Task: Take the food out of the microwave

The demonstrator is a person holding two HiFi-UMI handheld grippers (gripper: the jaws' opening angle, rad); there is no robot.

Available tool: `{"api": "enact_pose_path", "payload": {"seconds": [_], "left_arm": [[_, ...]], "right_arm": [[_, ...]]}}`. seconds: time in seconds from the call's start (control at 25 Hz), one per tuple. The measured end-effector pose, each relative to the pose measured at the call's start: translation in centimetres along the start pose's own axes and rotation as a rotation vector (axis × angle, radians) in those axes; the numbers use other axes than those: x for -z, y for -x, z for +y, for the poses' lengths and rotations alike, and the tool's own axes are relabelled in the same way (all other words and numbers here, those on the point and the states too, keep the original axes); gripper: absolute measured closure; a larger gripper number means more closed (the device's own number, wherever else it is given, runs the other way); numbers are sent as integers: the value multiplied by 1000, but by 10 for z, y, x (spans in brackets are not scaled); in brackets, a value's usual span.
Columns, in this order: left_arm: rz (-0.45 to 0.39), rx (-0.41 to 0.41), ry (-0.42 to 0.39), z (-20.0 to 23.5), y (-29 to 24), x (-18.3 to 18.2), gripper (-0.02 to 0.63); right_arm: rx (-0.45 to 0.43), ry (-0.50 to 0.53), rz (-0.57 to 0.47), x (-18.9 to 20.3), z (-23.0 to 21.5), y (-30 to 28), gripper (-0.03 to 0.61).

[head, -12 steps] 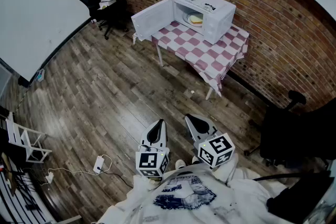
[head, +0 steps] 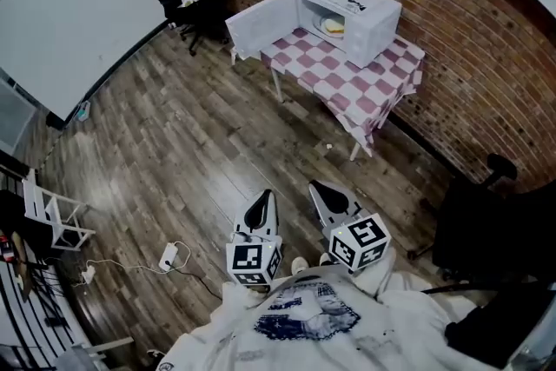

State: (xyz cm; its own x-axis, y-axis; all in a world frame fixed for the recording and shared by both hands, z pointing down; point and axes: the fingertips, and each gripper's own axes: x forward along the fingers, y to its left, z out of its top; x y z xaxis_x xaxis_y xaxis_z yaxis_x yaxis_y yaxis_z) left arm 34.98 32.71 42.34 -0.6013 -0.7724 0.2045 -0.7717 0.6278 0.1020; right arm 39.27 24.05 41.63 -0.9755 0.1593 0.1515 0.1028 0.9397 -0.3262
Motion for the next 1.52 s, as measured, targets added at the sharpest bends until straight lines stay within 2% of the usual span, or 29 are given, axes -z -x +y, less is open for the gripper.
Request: {"api": "enact_pose_path", "payload": {"seconds": [0.2,0.56,0.8,1.16,1.52], "left_arm": [[22,-24,13,-14,-6,7,606],[27,-30,-12,-53,-13,13,606],[30,-46,-16,-61,-18,15,606],[30,-38,-7,-55,-33,17,606],[26,-10,14,-11,-82,15,606]], "right_arm": [[-44,-39,5,3,-9,9,565],[-58,-70,5,7,-41,34,565],[-72,-78,4,6,-51,39,565],[-67,-79,18,8,-60,26,565],[-17,-65,44,7,-80,-28,565]]}}
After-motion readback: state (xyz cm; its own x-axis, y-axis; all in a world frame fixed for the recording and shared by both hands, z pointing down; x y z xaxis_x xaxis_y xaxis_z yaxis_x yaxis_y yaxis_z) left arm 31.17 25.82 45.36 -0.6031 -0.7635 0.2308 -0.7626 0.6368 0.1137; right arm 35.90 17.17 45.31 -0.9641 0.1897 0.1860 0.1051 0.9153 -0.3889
